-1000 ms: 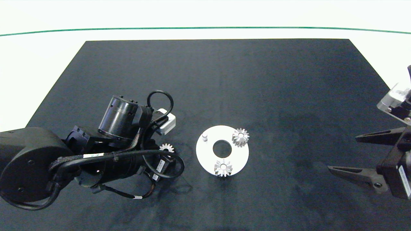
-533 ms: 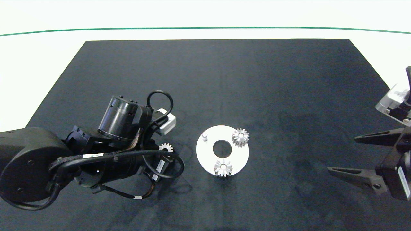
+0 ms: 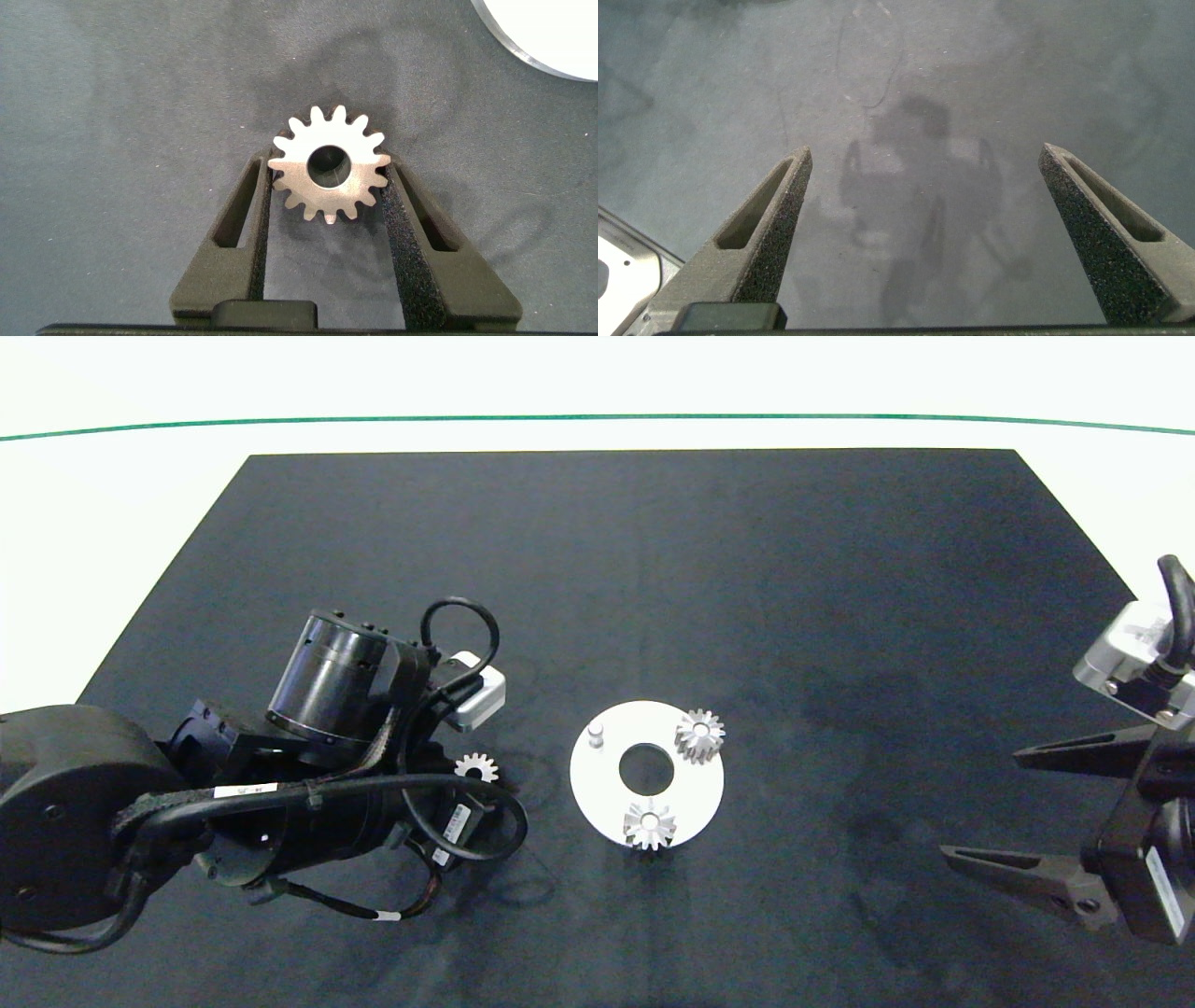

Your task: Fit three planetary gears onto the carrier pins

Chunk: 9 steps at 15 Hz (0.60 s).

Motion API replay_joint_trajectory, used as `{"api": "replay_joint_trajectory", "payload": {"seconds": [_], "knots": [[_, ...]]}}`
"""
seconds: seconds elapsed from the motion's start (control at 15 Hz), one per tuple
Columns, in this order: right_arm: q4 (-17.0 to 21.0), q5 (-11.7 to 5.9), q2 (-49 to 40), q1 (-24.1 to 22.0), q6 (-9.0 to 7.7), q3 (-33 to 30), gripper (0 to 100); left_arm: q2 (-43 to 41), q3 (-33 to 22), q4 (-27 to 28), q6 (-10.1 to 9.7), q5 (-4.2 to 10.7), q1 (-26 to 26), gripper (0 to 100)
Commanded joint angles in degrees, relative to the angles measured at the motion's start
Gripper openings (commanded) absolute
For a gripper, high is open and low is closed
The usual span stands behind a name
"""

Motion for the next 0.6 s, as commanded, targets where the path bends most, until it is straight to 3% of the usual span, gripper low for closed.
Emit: {"api": "replay_joint_trajectory", "payload": {"seconds": [0.07, 0.4, 0.6], "knots": [[0.17, -0.01, -0.1, 0.17, -0.09, 0.06, 100, -0.88, 0.0, 0.04, 0.08, 0.08, -0.02, 10], [0.34, -0.01, -0.72, 0.17, -0.09, 0.06, 100, -0.97, 0.36, 0.13, -0.01, 0.08, -0.29, 0], [0.34, -0.01, -1.16, 0.17, -0.09, 0.15, 100, -2.02, 0.71, 0.13, -0.09, 0.17, -0.99, 0]]}}
